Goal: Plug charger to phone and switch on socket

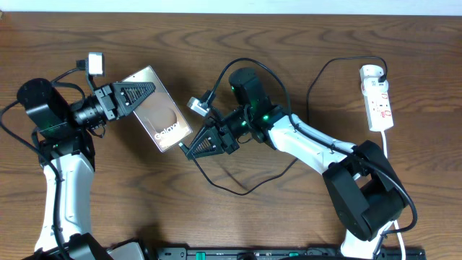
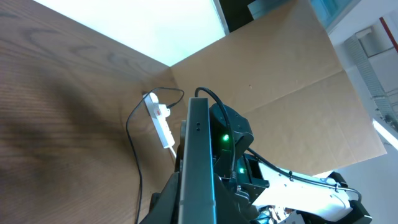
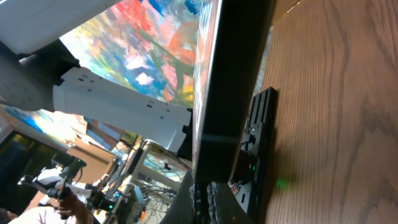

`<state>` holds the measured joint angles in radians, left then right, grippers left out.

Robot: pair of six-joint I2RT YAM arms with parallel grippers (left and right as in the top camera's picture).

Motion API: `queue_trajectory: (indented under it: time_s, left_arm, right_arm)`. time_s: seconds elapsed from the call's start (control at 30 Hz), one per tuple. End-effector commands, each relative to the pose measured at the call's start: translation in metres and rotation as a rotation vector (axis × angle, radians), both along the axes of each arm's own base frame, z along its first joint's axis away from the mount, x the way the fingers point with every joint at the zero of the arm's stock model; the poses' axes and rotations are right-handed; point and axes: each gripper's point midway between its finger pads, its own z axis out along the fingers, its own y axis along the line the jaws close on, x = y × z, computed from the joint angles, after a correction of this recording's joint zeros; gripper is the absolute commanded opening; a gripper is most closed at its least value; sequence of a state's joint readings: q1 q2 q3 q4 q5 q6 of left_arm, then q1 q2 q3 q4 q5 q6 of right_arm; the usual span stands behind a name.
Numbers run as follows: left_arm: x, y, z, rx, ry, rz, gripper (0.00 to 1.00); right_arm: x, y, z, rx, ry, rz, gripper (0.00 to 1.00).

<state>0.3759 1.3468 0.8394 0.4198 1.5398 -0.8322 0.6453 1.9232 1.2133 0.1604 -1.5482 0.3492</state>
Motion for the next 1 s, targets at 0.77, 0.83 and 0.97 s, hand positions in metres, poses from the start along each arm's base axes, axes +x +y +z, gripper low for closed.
queue_trajectory:
  time_s: [0.77, 0.83, 0.97]
  left_arm:
    - [-0.0034, -0.0021, 0.0008, 0.007, -0.023, -0.021, 0.07]
    - [-0.0034, -0.0021, 0.0008, 0.007, -0.023, -0.021, 0.08]
    - [-0.0034, -0.0021, 0.0008, 0.007, -0.023, -0.021, 0.08]
  right_arm:
    - [-0.0003, 0.0014, 0.0018, -0.023, 0.021, -0.008, 0.01]
    - [-0.0003, 0.0014, 0.0017, -0.023, 0.022, -0.008, 0.01]
    - [0.0034, 0.0039, -0.0009, -0.05, 0.033, -0.035, 0.01]
